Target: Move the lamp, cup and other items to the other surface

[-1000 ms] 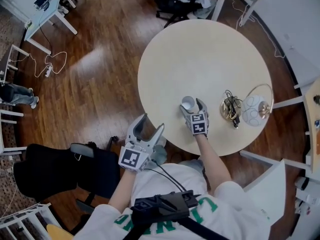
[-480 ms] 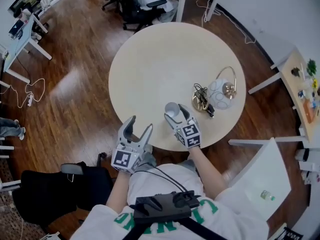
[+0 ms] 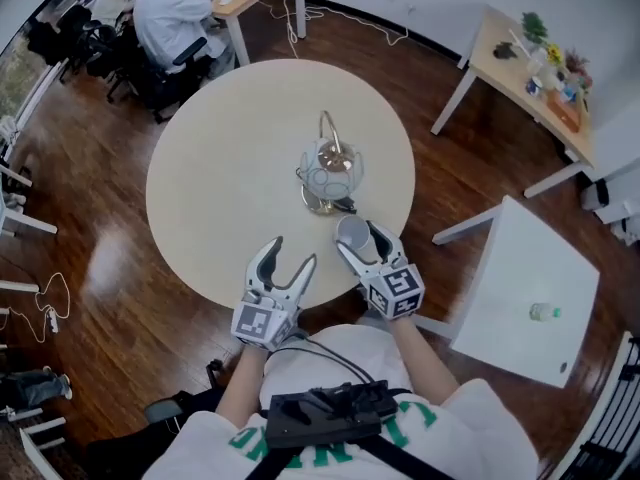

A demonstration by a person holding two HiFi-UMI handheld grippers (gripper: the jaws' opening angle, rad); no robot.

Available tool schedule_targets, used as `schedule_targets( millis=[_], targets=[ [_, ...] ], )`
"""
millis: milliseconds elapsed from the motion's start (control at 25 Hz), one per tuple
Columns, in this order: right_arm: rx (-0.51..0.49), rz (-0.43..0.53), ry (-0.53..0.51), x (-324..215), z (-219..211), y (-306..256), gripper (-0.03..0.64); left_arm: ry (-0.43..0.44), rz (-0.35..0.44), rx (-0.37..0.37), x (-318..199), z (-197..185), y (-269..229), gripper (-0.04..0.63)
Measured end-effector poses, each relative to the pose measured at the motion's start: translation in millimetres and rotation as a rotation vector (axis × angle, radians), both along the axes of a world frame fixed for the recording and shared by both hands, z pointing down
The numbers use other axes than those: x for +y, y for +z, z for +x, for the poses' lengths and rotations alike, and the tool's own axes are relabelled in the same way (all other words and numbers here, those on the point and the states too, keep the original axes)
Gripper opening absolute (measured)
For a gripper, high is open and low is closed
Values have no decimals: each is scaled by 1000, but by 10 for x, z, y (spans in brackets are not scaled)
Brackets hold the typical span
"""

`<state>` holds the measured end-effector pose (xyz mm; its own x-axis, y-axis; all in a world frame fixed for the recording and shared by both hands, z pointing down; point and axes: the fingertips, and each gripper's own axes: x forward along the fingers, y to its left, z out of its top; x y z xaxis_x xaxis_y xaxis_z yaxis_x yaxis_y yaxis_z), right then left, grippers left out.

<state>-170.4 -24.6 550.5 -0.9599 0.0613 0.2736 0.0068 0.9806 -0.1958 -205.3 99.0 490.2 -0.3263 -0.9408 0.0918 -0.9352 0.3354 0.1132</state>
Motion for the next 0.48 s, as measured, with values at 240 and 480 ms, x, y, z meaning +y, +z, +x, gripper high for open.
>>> schedule_targets(
  millis=[240,480],
  targets=[
    [-35,38,274,-740,855,-78,357,294,19,-33,-932,563,32,282],
    [-46,29,471,-1185,1665,-99,357,513,22,-25,-1679,1194,29,282]
  ],
)
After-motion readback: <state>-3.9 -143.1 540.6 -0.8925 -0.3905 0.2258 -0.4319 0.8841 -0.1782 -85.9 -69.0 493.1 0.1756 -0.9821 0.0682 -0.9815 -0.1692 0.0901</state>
